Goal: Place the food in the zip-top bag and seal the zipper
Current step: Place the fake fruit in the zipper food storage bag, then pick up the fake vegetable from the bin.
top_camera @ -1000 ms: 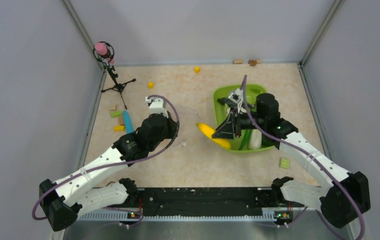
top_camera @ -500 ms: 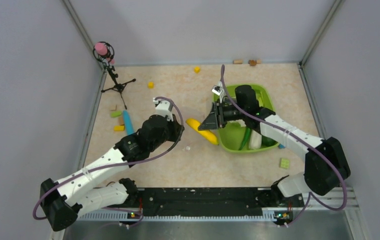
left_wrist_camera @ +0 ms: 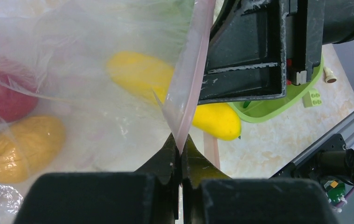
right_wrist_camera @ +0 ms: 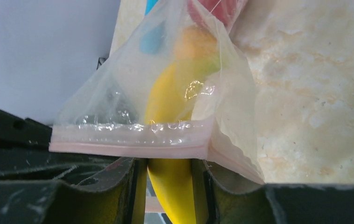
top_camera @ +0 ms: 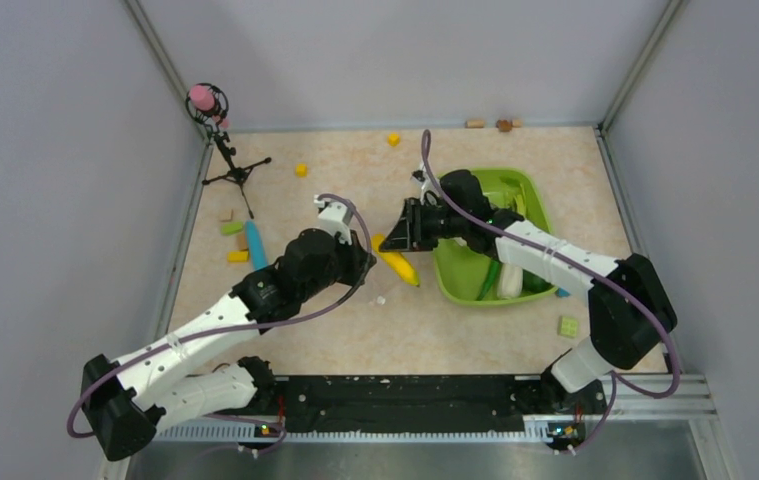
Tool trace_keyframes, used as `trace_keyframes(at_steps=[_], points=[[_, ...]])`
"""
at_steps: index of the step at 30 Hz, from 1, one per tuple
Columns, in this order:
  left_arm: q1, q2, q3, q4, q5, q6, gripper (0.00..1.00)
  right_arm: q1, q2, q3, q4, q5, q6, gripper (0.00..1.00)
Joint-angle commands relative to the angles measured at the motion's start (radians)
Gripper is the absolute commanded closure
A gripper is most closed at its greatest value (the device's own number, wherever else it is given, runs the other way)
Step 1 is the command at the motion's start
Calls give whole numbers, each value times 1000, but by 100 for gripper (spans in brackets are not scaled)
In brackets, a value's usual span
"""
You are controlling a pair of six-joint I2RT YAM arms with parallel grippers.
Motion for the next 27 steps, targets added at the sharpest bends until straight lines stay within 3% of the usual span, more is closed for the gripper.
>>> trace_keyframes(at_steps=[1, 9, 15, 27], points=[[2, 19, 5, 71, 50, 12, 100, 17, -4, 55, 15, 146, 127, 66], [2, 33, 8, 76, 82, 15, 100, 17, -18, 34, 94, 167, 301, 55], [3, 34, 7, 80, 90, 14, 100, 23, -12, 16, 151, 208, 377, 53], [2, -23, 5, 38, -61, -23, 100, 33, -138, 10, 7, 273, 99, 35]])
